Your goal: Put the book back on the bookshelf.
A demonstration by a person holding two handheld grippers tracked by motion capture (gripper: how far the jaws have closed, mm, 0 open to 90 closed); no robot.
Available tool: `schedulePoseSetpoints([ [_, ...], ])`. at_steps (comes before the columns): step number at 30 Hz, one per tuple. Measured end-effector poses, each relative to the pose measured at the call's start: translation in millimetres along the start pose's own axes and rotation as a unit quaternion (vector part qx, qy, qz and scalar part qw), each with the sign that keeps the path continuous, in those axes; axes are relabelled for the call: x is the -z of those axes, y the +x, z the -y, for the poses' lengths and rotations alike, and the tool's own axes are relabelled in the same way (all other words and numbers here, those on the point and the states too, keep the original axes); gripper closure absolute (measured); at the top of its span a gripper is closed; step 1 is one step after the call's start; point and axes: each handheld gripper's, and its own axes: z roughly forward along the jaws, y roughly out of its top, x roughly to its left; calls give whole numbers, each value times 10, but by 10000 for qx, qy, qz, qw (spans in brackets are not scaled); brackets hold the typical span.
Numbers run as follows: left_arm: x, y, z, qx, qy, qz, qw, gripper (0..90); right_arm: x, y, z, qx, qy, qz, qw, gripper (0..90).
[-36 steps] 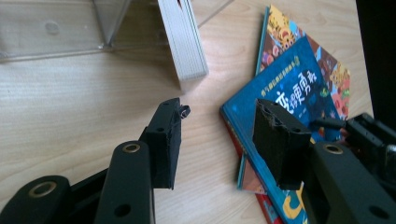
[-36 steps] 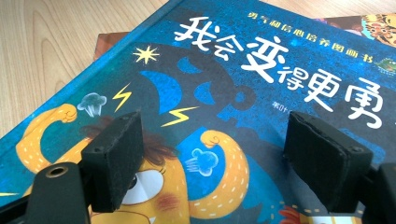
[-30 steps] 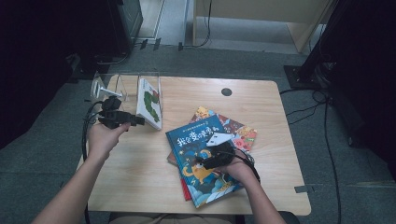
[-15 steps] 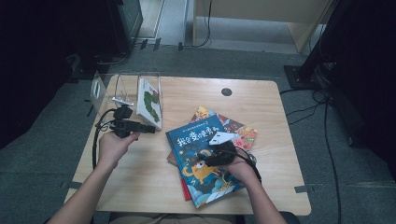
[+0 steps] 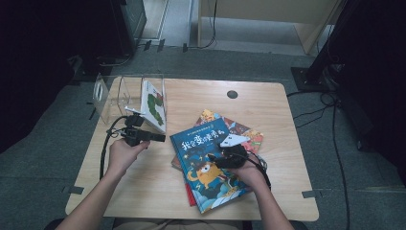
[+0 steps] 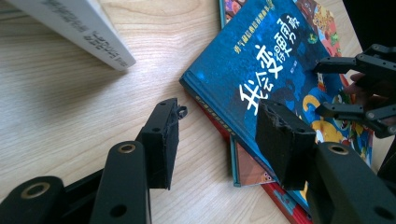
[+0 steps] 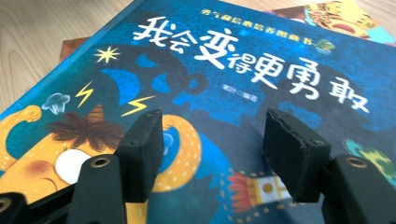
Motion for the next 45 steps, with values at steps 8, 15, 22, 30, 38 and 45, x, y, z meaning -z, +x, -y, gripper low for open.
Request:
schedulePoseSetpoints([
  [8,-135,31,-44,-120,-35,-20,9999,498,103,-40,70,-326,-47,70,9994,522],
  [15,-224,35,-86,-282,-49,-57,9996,503,158,-60,95,-472,-7,143,9988,599],
  [22,-302,35,-138,-430,-147,-67,9989,473,231,-88,142,-476,-21,262,9985,699],
  [30,-404,-44,-210,-430,-117,-251,9987,453,356,-115,228,-622,-67,354,9974,820],
  [38,-481,-13,-251,-508,-115,92,9986,455,482,-126,313,-745,-113,412,9963,900],
  [45,-539,-7,-289,-670,-21,6,9978,509,600,-118,400,-780,-148,417,9960,900],
])
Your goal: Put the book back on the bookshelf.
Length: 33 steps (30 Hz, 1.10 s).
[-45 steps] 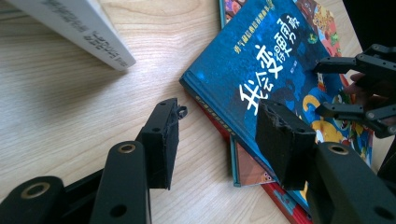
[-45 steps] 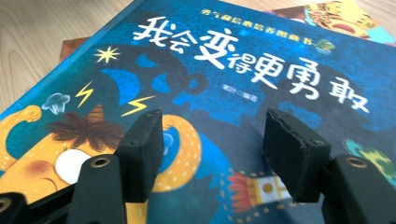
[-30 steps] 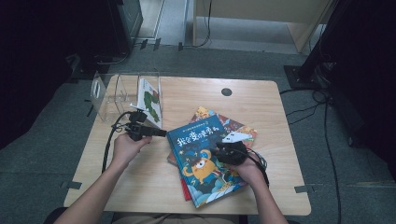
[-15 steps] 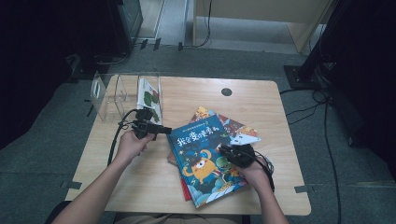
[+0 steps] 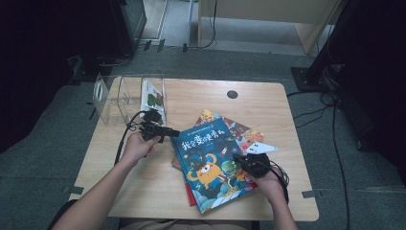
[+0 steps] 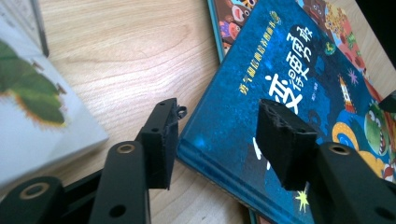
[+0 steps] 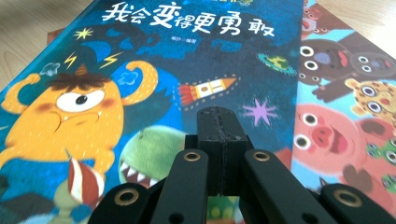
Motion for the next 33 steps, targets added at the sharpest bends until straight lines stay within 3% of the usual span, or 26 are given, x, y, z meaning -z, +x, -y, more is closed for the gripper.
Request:
schedulePoseSetpoints([
  [4,-50,-22,-29,-64,75,-60,9999,596,82,-22,61,-51,-16,48,10000,900],
  [8,-82,-23,-57,9,120,-26,9999,635,168,-49,132,-144,-9,131,9998,900],
  [11,-90,-15,-77,18,84,52,9999,632,210,-53,163,-118,-13,158,9998,900],
  [15,-104,-22,-93,-197,56,75,9998,635,324,-81,261,-226,-46,172,9996,900],
  [19,-117,-4,-94,-162,12,205,9997,625,423,-94,345,-270,-78,162,9995,900],
  [24,-129,-2,-89,-160,88,180,9997,606,503,-67,416,-168,-76,117,9998,899],
  [33,-138,-37,-72,-446,108,146,9988,615,596,-54,569,-277,92,143,9995,898],
])
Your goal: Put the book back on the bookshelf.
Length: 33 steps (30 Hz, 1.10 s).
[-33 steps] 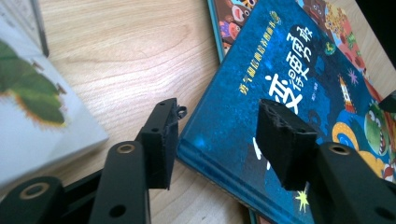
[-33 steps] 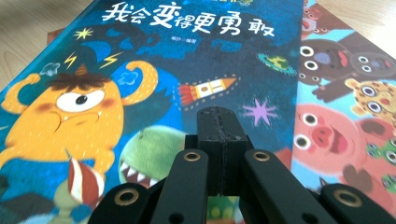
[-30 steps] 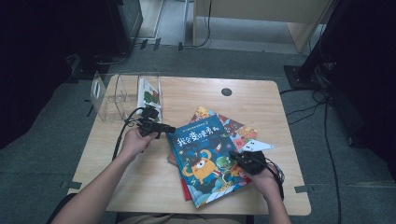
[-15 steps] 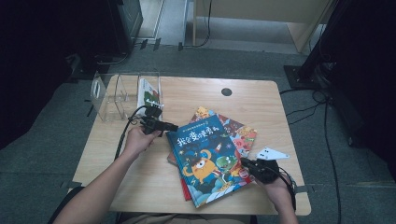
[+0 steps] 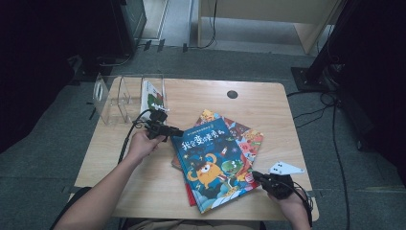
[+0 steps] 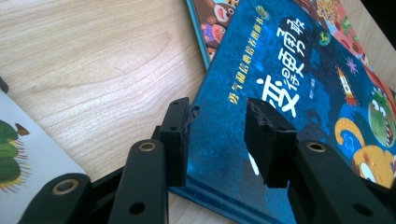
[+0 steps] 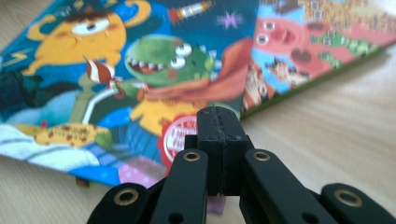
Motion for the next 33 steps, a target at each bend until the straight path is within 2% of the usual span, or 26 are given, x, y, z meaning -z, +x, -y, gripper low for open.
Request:
schedulePoseSetpoints([
  [2,2,3,2,-11,5,0,10000,618,11,-5,18,7,-20,-4,10000,898],
  [4,0,16,0,61,-1,65,10000,618,40,-9,44,-64,-23,-5,10000,899],
  [9,-3,22,3,44,-15,99,9999,622,80,26,87,25,2,-126,9999,899],
  [10,2,31,2,73,-7,97,9999,622,105,43,113,46,14,-209,9998,899],
  [12,14,24,2,24,-7,-33,10000,616,118,57,128,63,17,-269,9996,899],
  [13,14,24,2,24,-7,-33,10000,607,118,57,128,63,17,-269,9996,899],
  [14,16,19,7,-69,61,-183,9998,606,131,70,143,89,38,-345,9994,899],
  [17,-6,38,16,-49,160,-207,9996,605,138,72,152,66,41,-411,9991,899],
  [26,-23,62,21,27,207,-187,9996,603,155,79,171,12,99,-594,9982,900],
  [27,-25,63,21,63,203,-169,9996,599,141,97,188,27,263,-696,9972,900],
  [28,-26,65,21,79,206,-157,9996,599,141,97,188,27,263,-696,9972,900],
  [29,-33,65,22,77,208,-140,9997,599,129,114,197,203,307,-759,9964,900],
  [33,-43,54,28,39,245,-176,9995,588,125,109,190,228,260,-756,9965,900],
])
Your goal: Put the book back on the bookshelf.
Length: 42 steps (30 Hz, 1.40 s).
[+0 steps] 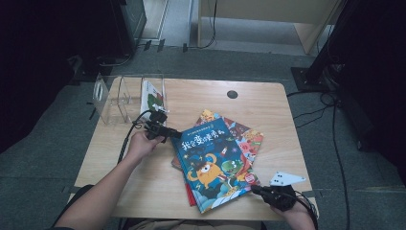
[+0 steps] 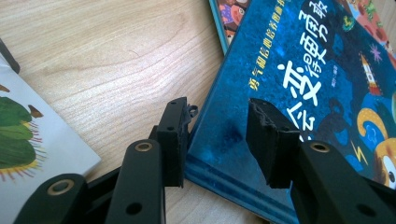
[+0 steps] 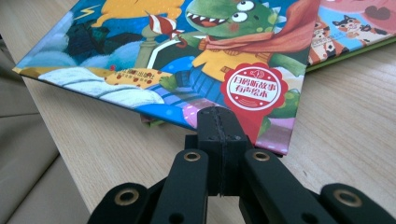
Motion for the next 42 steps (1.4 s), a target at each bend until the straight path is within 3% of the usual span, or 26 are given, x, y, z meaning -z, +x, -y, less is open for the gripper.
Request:
schedulePoseSetpoints([
  [24,95,14,169,228,91,105,9996,570,-62,-210,-133,-359,-53,580,9977,900],
  [31,120,-3,245,257,96,136,9995,557,-94,-282,-185,-587,-69,711,9957,899],
  [42,168,-17,351,548,80,292,9980,545,-153,-410,-281,-795,-106,922,9925,896],
])
